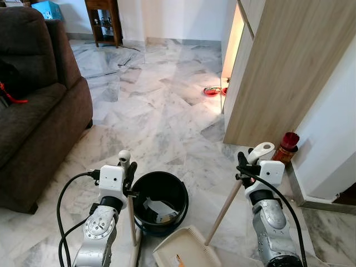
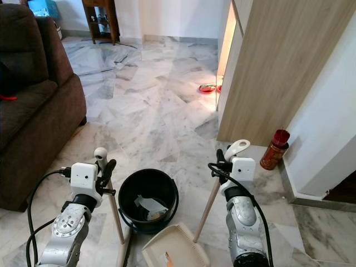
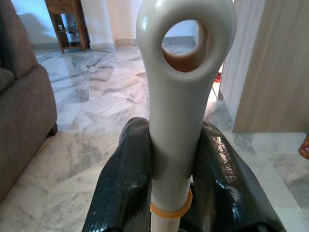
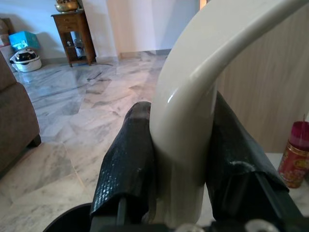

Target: Sweep floor

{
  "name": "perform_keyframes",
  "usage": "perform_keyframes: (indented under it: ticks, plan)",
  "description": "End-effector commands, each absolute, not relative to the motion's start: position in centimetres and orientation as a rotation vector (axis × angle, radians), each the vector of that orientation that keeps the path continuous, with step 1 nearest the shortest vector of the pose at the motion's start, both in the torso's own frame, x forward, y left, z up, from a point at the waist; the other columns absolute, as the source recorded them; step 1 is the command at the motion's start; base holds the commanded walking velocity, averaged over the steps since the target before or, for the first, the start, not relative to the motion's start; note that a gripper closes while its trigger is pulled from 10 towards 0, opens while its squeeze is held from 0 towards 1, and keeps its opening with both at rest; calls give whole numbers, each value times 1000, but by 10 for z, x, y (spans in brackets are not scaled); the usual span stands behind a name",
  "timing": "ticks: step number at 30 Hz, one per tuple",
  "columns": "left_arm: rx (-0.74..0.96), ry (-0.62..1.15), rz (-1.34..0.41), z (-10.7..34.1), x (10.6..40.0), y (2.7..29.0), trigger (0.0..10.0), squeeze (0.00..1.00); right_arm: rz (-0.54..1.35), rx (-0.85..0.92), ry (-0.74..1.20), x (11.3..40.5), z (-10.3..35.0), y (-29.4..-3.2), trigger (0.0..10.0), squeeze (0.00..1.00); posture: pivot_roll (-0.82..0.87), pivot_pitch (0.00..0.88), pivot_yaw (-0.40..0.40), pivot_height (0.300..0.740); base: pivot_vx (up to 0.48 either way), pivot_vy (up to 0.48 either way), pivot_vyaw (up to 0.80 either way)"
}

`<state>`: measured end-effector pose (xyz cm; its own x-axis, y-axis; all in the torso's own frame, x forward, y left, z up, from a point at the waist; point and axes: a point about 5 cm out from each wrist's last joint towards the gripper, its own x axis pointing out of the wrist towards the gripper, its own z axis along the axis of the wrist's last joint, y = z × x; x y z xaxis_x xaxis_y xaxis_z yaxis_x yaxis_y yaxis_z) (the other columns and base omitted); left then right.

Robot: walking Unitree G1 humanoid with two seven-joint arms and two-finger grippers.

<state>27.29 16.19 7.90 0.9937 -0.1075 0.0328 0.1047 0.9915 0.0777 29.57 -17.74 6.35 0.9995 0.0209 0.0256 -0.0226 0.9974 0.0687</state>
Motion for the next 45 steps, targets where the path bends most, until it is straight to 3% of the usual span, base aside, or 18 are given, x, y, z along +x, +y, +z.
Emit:
perform_keyframes:
  ticks: [1,16,45]
  plan:
    - [50,-77,-106,88,276,161,10000,0,26,69,-75,302,74,-176,10000,0,26,0,-27,740,0,0,0]
    - [58,-78,-119,88,276,161,10000,0,9,73,-68,303,72,-176,10000,0,28,0,-20,740,0,0,0]
    - [61,-80,-132,86,275,157,10000,0,28,64,-49,301,68,-176,10000,0,30,0,-28,740,-269,0,0]
